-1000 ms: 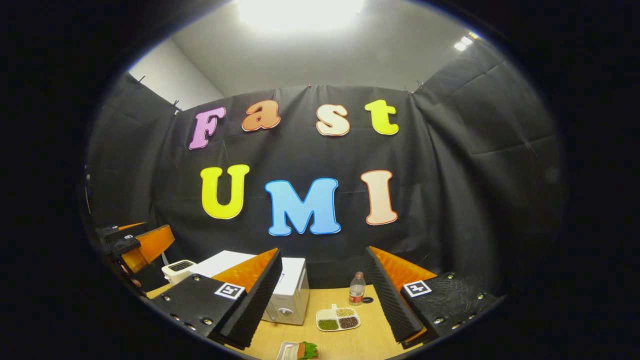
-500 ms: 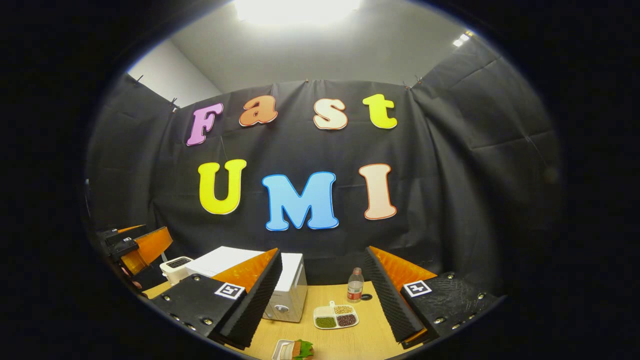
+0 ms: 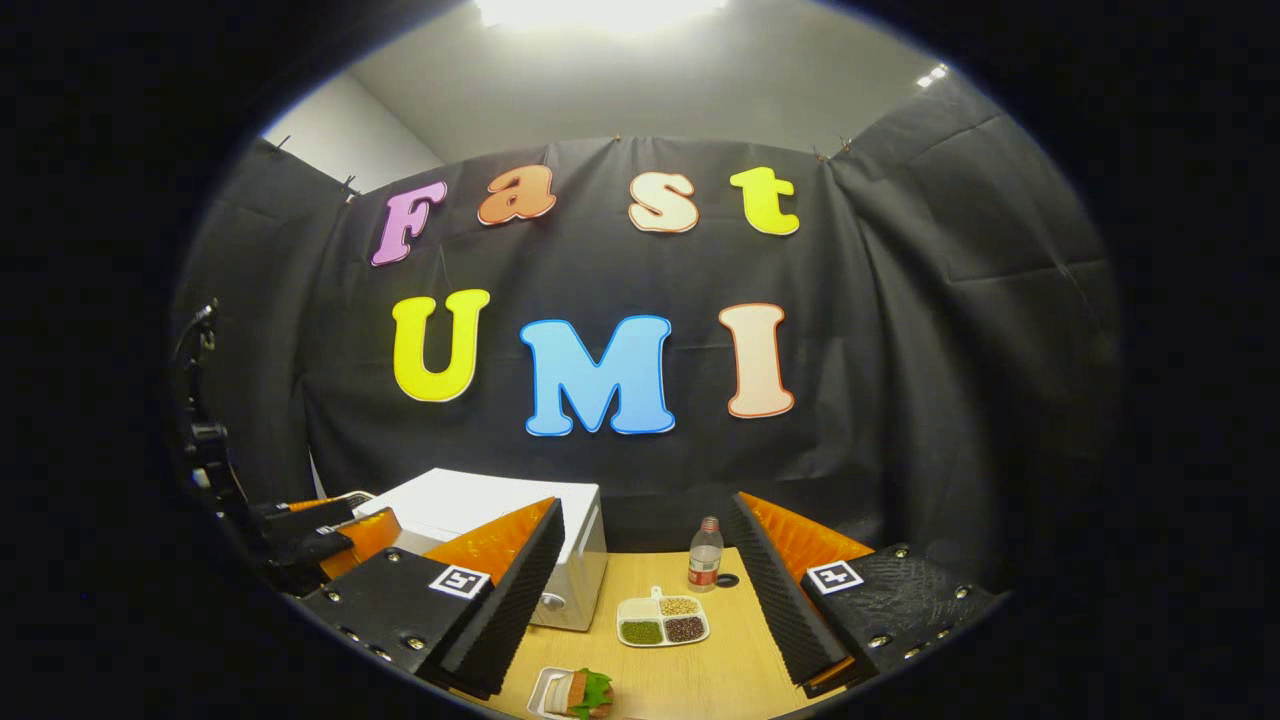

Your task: Open the microwave oven with the left hand, put the food in, and close the microwave oven.

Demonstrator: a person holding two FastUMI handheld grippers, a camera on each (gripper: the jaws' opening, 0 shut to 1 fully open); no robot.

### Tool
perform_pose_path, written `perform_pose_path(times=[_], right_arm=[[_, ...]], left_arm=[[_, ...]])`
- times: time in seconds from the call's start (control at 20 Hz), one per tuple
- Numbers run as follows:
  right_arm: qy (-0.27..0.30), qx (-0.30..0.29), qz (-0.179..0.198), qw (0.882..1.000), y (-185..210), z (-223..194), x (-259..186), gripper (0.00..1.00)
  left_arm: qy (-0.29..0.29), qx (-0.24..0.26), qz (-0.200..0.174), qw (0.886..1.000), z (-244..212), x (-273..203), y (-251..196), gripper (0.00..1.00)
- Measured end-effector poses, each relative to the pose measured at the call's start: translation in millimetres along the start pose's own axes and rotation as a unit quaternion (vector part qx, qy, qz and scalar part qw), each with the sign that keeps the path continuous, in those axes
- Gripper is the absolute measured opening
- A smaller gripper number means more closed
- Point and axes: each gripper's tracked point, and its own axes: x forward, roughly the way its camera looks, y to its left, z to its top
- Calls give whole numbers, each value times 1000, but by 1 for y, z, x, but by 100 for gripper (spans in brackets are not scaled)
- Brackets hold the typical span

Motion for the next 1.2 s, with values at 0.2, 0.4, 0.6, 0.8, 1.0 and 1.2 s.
perform_pose_path(times=[0.2,0.4,0.6,0.8,1.0,1.2], right_arm=[[27,7,-9,1000,-9,-18,5,99],[43,2,-17,999,-19,-30,7,99],[58,7,-14,998,-22,-44,12,99],[61,9,-17,998,-27,-48,13,99],[64,4,-27,998,-35,-49,15,100],[68,4,-37,997,-42,-53,16,99]], left_arm=[[51,-1,6,999,-52,35,4,96],[91,4,0,996,-96,70,-3,97],[115,10,-5,993,-130,101,-12,96],[142,9,-5,990,-165,134,-11,95],[165,9,-9,986,-192,155,-13,83],[167,49,-39,984,-199,157,-30,36]])
